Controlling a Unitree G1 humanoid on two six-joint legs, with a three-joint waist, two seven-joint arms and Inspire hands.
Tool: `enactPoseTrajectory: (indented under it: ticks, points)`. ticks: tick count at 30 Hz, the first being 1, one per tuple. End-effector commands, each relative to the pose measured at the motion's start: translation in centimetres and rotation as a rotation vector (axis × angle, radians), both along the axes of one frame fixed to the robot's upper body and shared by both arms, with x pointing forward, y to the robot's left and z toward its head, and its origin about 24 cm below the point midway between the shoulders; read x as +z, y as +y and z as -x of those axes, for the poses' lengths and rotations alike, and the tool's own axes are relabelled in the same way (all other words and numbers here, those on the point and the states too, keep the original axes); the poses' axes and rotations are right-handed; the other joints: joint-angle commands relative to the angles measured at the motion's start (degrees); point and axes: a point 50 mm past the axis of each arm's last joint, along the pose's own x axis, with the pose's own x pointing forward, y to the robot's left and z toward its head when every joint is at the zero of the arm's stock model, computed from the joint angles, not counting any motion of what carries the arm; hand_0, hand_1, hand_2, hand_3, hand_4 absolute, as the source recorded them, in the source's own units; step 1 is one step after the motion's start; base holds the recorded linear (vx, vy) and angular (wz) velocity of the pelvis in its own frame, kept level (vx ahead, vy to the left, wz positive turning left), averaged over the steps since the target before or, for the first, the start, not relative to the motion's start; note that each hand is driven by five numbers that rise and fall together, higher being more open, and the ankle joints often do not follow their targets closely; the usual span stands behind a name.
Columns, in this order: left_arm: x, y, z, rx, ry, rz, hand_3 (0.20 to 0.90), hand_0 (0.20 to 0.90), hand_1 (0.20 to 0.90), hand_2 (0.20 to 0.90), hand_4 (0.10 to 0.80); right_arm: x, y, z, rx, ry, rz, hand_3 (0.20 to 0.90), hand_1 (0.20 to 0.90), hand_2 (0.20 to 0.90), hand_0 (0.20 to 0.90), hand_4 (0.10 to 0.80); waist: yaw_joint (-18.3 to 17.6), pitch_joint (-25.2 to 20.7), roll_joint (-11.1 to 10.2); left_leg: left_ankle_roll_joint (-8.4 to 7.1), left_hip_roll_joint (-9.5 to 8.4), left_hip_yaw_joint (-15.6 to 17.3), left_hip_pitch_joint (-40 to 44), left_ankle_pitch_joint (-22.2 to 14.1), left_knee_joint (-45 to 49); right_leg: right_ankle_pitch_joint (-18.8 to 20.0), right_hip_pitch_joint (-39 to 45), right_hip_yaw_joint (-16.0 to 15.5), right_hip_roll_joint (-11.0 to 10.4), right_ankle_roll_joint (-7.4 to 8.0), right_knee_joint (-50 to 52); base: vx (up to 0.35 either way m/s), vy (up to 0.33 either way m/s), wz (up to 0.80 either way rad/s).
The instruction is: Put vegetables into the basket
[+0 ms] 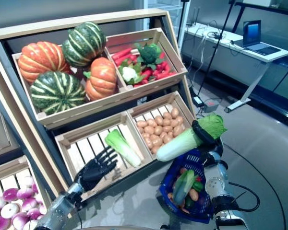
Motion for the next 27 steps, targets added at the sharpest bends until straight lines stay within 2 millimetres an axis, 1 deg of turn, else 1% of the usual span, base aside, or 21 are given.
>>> enactPoseTrajectory:
  ticks: [1,2,3,5,6,7,8,9,10,11,12,13,14,15,16,17,18,20,21,24,27]
  points:
    - [6.2,2.1,-4.9,0.114,-0.319,-0.359,0.9,0.9,0.9,0.9,0.8,7.7,-1.0,-3.6,-0.079,-0.316,0.082,0.3,0.3,0.3,0.3,0.4,0.57,0.79,-3.05,-0.83,-0.64,-3.25,-4.14,-2.28,4.63,-3.18,3.44,-1.14,-1.29,-1.44,1.04,-0.033,0.2,-0.1]
    - [6.7,2.1,-5.4,0.116,-0.33,-0.427,0.9,0.9,0.9,0.9,0.8,7.5,-1.2,-3.4,-0.089,-0.314,0.088,0.3,0.3,0.3,0.3,0.4,0.35,0.72,-2.81,-0.85,-0.49,-3.45,-3.65,-1.86,2.86,-3.29,3.19,-1.36,-1.77,-1.09,1.14,-0.044,0.224,-0.05]
    - [7.0,1.8,-5.8,0.115,-0.337,-0.5,0.9,0.9,0.9,0.9,0.8,7.0,-1.4,-2.9,-0.114,-0.299,0.09,0.3,0.3,0.3,0.3,0.4,-0.12,0.71,-2.66,-0.78,-0.82,-2.91,-3.41,-1.96,2.17,-2.78,2.71,-1.93,-2.73,-0.26,1.21,-0.054,0.22,-0.04]
    - [7.2,1.3,-6.2,0.092,-0.34,-0.549,0.9,0.9,0.9,0.9,0.8,6.5,-1.7,-2.3,-0.142,-0.282,0.086,0.3,0.3,0.3,0.3,0.4,-0.74,0.74,-2.83,-0.97,-0.96,-0.89,-3.2,-1.96,2.24,-1.47,2.16,-3.31,-4.09,1.09,0.96,-0.037,0.138,-0.04]
    - [7.4,1.2,-6.4,0.074,-0.349,-0.569,0.9,0.9,0.9,0.9,0.8,6.1,-1.9,-1.9,-0.151,-0.276,0.087,0.3,0.3,0.3,0.3,0.4,-0.7,0.93,-2.89,-0.84,-1.25,-0.35,-2.85,-2.03,1.52,-0.94,1.9,-4.76,-4.83,1.77,1.15,-0.008,0.065,-0.02]
    - [7.5,1.3,-6.3,0.065,-0.345,-0.6,0.9,0.9,0.9,0.9,0.8,5.6,-1.9,-1.6,-0.155,-0.27,0.078,0.3,0.3,0.3,0.3,0.4,-0.25,1.33,-2.95,-0.53,-1.66,0.1,-2.14,-1.95,0.41,-0.57,1.71,-6.95,-5.68,2.47,2.02,-0.031,0.014,-0.04]
    - [7.4,1.7,-6.0,0.083,-0.332,-0.611,0.9,0.9,0.9,0.9,0.8,5.4,-1.7,-1.7,-0.139,-0.269,0.066,0.3,0.3,0.3,0.3,0.4,0.4,1.88,-2.93,-0.34,-1.59,1.21,-1.61,-1.7,0.05,-0.46,0.99,-9.75,-6.76,3.19,4.43,-0.107,-0.015,-0.19]
    - [7.6,2.2,-5.7,0.105,-0.331,-0.615,0.9,0.9,0.9,0.9,0.8,5.3,-1.3,-1.9,-0.127,-0.272,0.069,0.3,0.3,0.3,0.3,0.4,1.1,2.72,-2.81,0.05,-1.52,2.09,-1.46,-1.67,0.21,0.12,-0.51,-11.61,-8.46,3.77,8.65,-0.143,-0.033,-0.41]
    - [7.7,2.4,-5.6,0.114,-0.334,-0.616,0.9,0.9,0.9,0.9,0.8,5.4,-1.2,-2.0,-0.128,-0.272,0.076,0.3,0.3,0.3,0.3,0.4,1.41,3.05,-2.82,0.26,-1.6,2.35,-1.5,-1.77,0.38,0.28,-1.27,-11.96,-9.19,3.99,10.29,-0.2,-0.068,-0.75]
    - [8.2,2.7,-5.7,0.125,-0.361,-0.607,0.9,0.9,0.9,0.9,0.8,5.6,-1.2,-2.2,-0.146,-0.281,0.089,0.3,0.3,0.3,0.3,0.4,1.36,4.28,-2.76,0.88,-1.78,1.51,-2.58,-2.44,2.07,0.29,-4.16,-8.99,-10.14,3.98,14.04,-0.17,-0.108,-0.76]
    - [8.6,2.7,-6.0,0.129,-0.382,-0.594,0.9,0.9,0.9,0.9,0.8,5.8,-1.5,-2.2,-0.16,-0.289,0.092,0.3,0.3,0.3,0.3,0.4,1.33,5.0,-2.73,0.92,-1.61,1.05,-3.46,-2.7,3.4,-0.03,-5.05,-7.98,-10.39,3.81,14.44,-0.246,-0.225,-0.7]
    - [9.5,2.6,-6.7,0.137,-0.42,-0.557,0.9,0.9,0.9,0.9,0.8,6.2,-2.2,-2.3,-0.188,-0.311,0.103,0.3,0.3,0.3,0.3,0.4,1.56,6.35,-2.98,0.54,-0.66,1.14,-6.33,-3.55,7.72,-1.49,-5.57,-8.18,-10.43,3.32,13.4,-0.211,-0.247,-0.34]
    - [9.9,2.5,-7.0,0.14,-0.436,-0.538,0.9,0.9,0.9,0.9,0.8,6.4,-2.4,-2.5,-0.201,-0.318,0.111,0.3,0.3,0.3,0.3,0.4,1.76,6.96,-3.33,0.29,-0.06,1.74,-7.91,-4.03,10.16,-1.65,-5.38,-8.95,-10.44,3.08,12.62,-0.257,-0.301,-0.15]
    - [10.3,2.3,-7.4,0.158,-0.453,-0.502,0.9,0.9,0.9,0.9,0.8,7.0,-2.7,-2.9,-0.226,-0.325,0.121,0.3,0.3,0.3,0.3,0.4,1.88,8.16,-3.72,-0.11,1.19,1.94,-10.95,-5.1,14.75,-1.77,-5.75,-9.53,-10.22,2.41,12.77,-0.219,-0.215,0.13]
    - [10.6,1.9,-7.7,0.179,-0.462,-0.471,0.9,0.9,0.9,0.9,0.8,8.0,-2.8,-3.5,-0.238,-0.346,0.129,0.3,0.3,0.3,0.3,0.4,1.58,9.44,-3.46,-0.58,2.18,1.38,-12.6,-5.38,16.61,-2.36,-6.94,-8.27,-9.59,2.06,14.07,-0.218,-0.184,0.15]
    - [10.7,1.5,-8.0,0.187,-0.466,-0.449,0.9,0.9,0.9,0.9,0.8,8.9,-2.9,-3.8,-0.251,-0.363,0.148,0.3,0.3,0.3,0.3,0.4,1.4,10.26,-3.31,-0.9,2.68,1.13,-13.51,-5.45,17.29,-2.81,-7.54,-7.95,-9.29,1.97,14.57,-0.171,-0.122,-0.04]
    - [10.9,0.9,-8.3,0.168,-0.475,-0.45,0.9,0.9,0.9,0.9,0.8,9.6,-3.4,-3.9,-0.27,-0.376,0.169,0.3,0.3,0.3,0.3,0.4,1.35,10.83,-3.37,-0.97,2.9,1.19,-14.15,-5.39,17.56,-3.0,-7.67,-8.36,-9.27,1.86,14.52,-0.144,-0.136,-0.23]
    - [11.6,-0.2,-8.8,0.124,-0.509,-0.441,0.9,0.9,0.9,0.9,0.8,11.6,-5.5,-3.6,-0.322,-0.408,0.238,0.3,0.3,0.3,0.3,0.4,1.44,11.66,-3.35,-1.41,3.15,1.31,-16.12,-5.14,18.66,-3.84,-7.78,-9.06,-9.08,1.44,14.84,-0.113,-0.11,-0.25]
    - [11.7,-0.3,-8.8,0.12,-0.513,-0.437,0.9,0.9,0.9,0.9,0.8,11.9,-5.7,-3.6,-0.329,-0.412,0.247,0.3,0.3,0.3,0.3,0.4,1.46,11.78,-3.31,-1.43,3.17,1.28,-16.46,-5.21,19.01,-3.95,-7.98,-9.21,-9.13,1.39,15.08,-0.103,-0.062,-0.08]
    - [13.3,-1.3,-9.4,0.079,-0.589,-0.411,0.9,0.9,0.9,0.9,0.8,15.2,-7.4,-3.5,-0.403,-0.468,0.334,0.3,0.3,0.3,0.3,0.4,1.55,14.47,-2.82,-1.31,3.41,0.48,-21.19,-6.38,24.59,-5.28,-12.16,-9.92,-10.8,0.65,21.01,-0.22,-0.037,0.07]
    - [14.4,-2.1,-9.7,0.072,-0.649,-0.396,0.9,0.9,0.9,0.9,0.8,16.7,-7.9,-3.7,-0.428,-0.481,0.381,0.3,0.3,0.3,0.3,0.4,1.51,16.3,-2.19,-0.81,3.84,-0.6,-24.98,-9.22,30.76,-7.78,-15.82,-9.23,-12.11,-0.09,27.5,-0.109,-0.005,0.01]
